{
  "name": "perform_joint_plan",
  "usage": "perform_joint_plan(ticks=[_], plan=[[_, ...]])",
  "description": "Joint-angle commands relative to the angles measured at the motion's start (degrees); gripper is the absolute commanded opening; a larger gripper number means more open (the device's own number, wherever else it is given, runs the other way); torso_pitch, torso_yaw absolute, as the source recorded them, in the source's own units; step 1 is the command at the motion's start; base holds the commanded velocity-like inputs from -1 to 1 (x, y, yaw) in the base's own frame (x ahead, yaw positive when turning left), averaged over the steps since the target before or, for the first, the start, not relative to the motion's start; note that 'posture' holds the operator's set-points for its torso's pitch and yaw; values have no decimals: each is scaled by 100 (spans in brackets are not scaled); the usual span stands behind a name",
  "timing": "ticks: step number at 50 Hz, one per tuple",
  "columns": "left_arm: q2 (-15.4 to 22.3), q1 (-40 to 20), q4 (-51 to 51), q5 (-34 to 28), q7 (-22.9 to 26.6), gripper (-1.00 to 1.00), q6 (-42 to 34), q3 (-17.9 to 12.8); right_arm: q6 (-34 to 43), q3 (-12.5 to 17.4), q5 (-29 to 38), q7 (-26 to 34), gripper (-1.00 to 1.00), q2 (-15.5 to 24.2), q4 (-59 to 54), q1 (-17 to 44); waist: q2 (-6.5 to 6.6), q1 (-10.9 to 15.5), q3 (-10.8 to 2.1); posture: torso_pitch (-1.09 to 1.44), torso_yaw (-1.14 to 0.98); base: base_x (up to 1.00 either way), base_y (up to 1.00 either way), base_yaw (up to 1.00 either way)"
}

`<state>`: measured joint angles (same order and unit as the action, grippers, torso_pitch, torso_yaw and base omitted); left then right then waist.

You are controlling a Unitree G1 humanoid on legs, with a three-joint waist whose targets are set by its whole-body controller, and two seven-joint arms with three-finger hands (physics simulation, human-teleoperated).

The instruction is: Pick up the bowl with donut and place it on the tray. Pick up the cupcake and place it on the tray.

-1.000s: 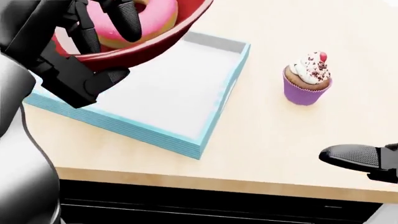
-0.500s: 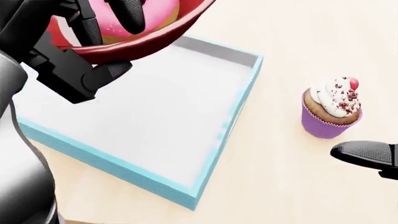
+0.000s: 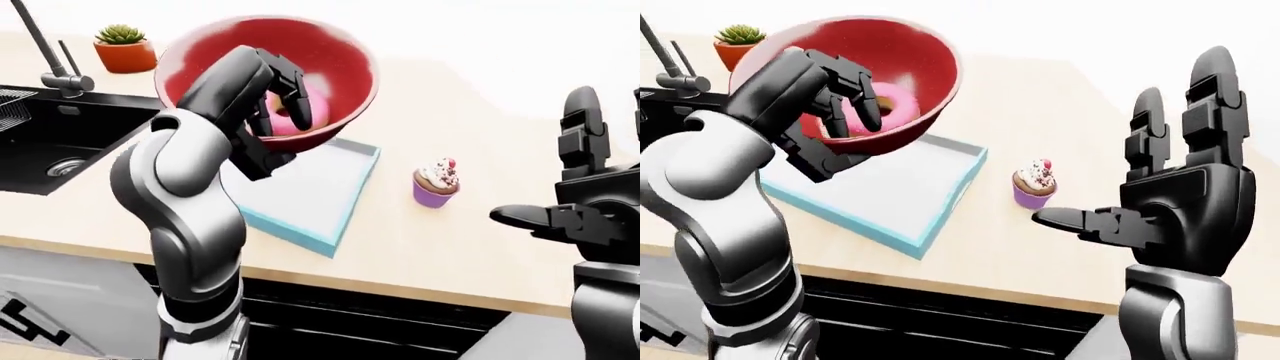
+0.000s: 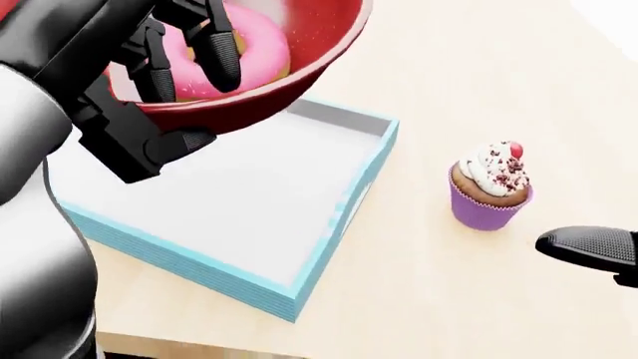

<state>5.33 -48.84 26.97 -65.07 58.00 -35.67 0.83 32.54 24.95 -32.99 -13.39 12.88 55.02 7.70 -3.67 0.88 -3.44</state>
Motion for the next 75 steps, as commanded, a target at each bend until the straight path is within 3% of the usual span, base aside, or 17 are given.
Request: perform_joint_plan(ticks=[1,11,18,29,39,57,75], plan=[[119,-343,-50,134,-232,-100,90,-117,-119,-19,42,16,100,36,115,93,-12,3,-89,-19,0,0,0,0],[769,-665,-1629,1135,-1448,-100,457,-432,-46,-71,71,7,100,38,132,163,34,-17,-190,-19,0,0,0,0],[1073,-742,-2722,1518,-2333,-100,861,-470,-12,-79,67,-14,100,50,122,213,55,-10,-272,-19,0,0,0,0],[1138,-904,-3565,1341,-2894,-100,1386,-337,-22,-87,50,-26,100,76,101,231,8,32,-311,-19,0,0,0,0],[1138,-1085,-4434,1441,-3404,-100,1691,-400,-148,-123,144,66,100,18,9,187,34,40,-373,-19,0,0,0,0],[1158,-727,-4666,1425,-3509,-100,1725,-370,-200,-128,191,115,100,-27,-21,141,119,-4,-536,-19,0,0,0,0],[1251,-366,-4580,1560,-3515,-100,1575,-458,-112,-59,85,25,100,30,36,177,146,-73,-535,-19,0,0,0,0]])
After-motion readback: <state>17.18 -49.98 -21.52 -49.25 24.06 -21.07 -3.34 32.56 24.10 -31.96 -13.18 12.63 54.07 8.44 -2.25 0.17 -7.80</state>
